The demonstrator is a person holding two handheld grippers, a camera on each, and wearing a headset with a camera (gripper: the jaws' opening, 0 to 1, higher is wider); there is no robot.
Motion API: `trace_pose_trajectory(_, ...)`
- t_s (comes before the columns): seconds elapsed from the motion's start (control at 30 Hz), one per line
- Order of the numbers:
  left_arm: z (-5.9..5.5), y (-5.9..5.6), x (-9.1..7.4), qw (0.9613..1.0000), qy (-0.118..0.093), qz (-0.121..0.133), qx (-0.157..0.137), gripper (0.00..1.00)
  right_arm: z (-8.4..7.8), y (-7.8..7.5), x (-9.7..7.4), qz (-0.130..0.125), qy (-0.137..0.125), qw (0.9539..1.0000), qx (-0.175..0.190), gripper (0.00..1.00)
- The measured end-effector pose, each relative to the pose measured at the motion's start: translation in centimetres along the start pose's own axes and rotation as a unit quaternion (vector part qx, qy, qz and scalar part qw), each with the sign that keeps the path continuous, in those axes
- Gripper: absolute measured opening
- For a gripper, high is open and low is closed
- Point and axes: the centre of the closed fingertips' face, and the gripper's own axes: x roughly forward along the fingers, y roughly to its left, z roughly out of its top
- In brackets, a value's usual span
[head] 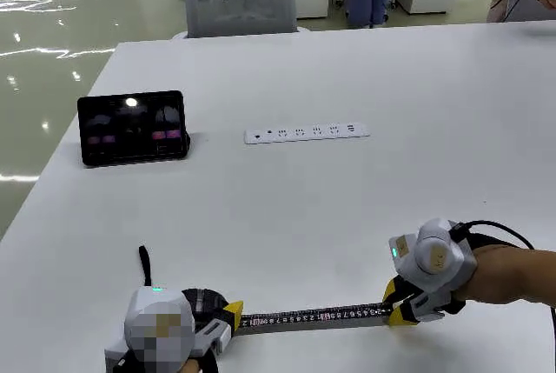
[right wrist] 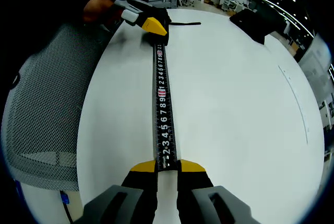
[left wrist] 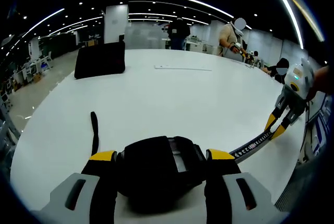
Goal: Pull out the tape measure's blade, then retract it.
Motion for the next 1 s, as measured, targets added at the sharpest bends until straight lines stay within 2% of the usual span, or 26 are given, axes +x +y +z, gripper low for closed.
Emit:
trace_pose_trajectory(0.4, -0.09, 0.14, -0.07, 1.0000, 0.003, -0.002, 0.004, 0.63, 0.18, -0.02, 0.13, 0.002, 0.022, 0.9998, 0.000, 0.11)
trace_pose_trajectory(0.57, -0.07, 0.17, -0.09, 1.0000, 0.002, -0.002, 0.004, 0.63, 0.26, 0.02, 0.20, 0.009, 0.027, 0.9995, -0.015, 0.10)
trace_pose_trajectory(0.93, -0.10, 0.09, -0.05, 1.0000, 0.007, -0.002, 0.005, 0.63, 0.60, -0.17, 0.43, 0.006, 0.031, 0.9995, 0.002, 0.10)
trace_pose_trajectory(1.0, -0.10, 0.07, -0.06, 1.0000, 0.007, -0.002, 0.005, 0.63, 0.65, -0.10, 0.47, 0.009, 0.037, 0.9992, -0.011, 0.10)
